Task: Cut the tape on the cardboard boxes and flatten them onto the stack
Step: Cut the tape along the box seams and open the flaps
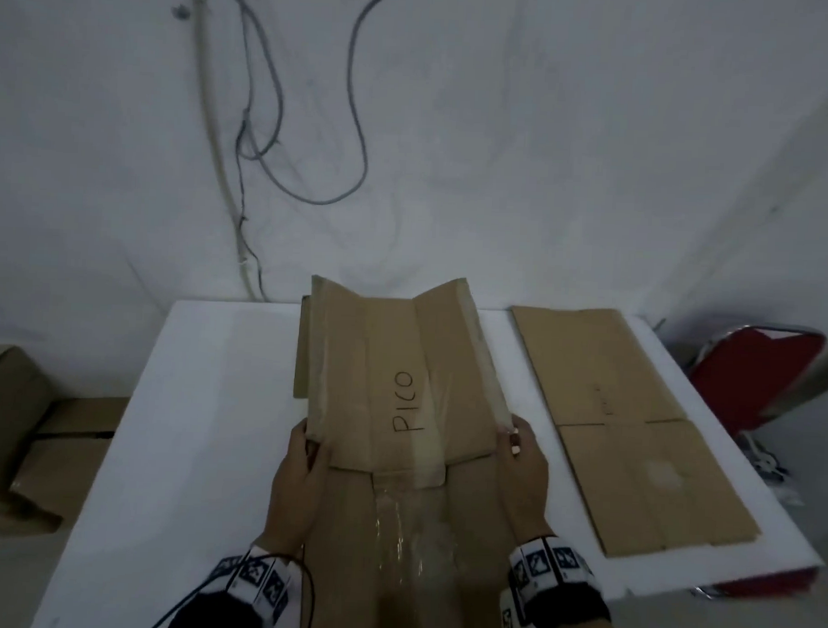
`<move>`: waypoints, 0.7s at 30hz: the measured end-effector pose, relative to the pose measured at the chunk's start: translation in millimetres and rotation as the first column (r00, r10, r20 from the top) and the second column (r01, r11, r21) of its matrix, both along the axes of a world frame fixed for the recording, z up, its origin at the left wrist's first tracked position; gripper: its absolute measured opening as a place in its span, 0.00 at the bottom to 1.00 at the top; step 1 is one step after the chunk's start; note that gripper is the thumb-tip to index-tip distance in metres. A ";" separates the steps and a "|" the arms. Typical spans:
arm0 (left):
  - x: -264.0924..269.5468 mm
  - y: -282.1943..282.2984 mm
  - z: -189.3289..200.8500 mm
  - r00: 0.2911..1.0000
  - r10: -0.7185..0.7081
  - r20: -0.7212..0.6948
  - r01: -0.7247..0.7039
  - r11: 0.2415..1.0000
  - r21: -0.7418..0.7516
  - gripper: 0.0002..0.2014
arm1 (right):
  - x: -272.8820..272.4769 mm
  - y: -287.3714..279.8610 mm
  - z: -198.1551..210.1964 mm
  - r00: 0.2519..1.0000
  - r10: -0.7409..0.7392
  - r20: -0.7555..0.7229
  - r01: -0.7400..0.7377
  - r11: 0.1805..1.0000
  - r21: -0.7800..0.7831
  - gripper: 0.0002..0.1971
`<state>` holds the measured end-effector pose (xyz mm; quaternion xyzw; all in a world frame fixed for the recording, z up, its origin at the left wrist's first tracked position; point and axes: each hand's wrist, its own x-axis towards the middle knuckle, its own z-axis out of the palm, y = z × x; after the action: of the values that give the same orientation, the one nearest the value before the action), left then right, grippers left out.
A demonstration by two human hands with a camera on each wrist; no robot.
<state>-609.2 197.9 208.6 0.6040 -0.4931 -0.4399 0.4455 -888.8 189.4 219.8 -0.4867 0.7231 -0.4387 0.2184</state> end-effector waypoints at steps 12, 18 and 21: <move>-310.6 -79.3 8.0 0.997 -0.063 -0.053 0.060 0.996 -0.067 0.19 | -309.7 -59.0 33.9 0.982 -0.160 -0.102 0.161 0.987 -0.003 0.15; -429.2 -102.9 -18.9 0.998 -0.052 -0.027 0.053 0.996 0.067 0.22 | -431.2 -89.6 14.2 0.985 -0.164 -0.051 0.169 0.979 0.117 0.22; -453.0 -112.1 -43.9 0.999 -0.037 0.016 0.035 0.990 0.139 0.22 | -458.7 -106.5 -17.1 0.982 -0.174 -0.075 0.185 0.967 0.177 0.19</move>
<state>-1062.2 85.8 164.6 0.6285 -0.4763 -0.4756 0.3899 -1347.5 82.9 202.7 -0.4098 0.8077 -0.3737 0.2004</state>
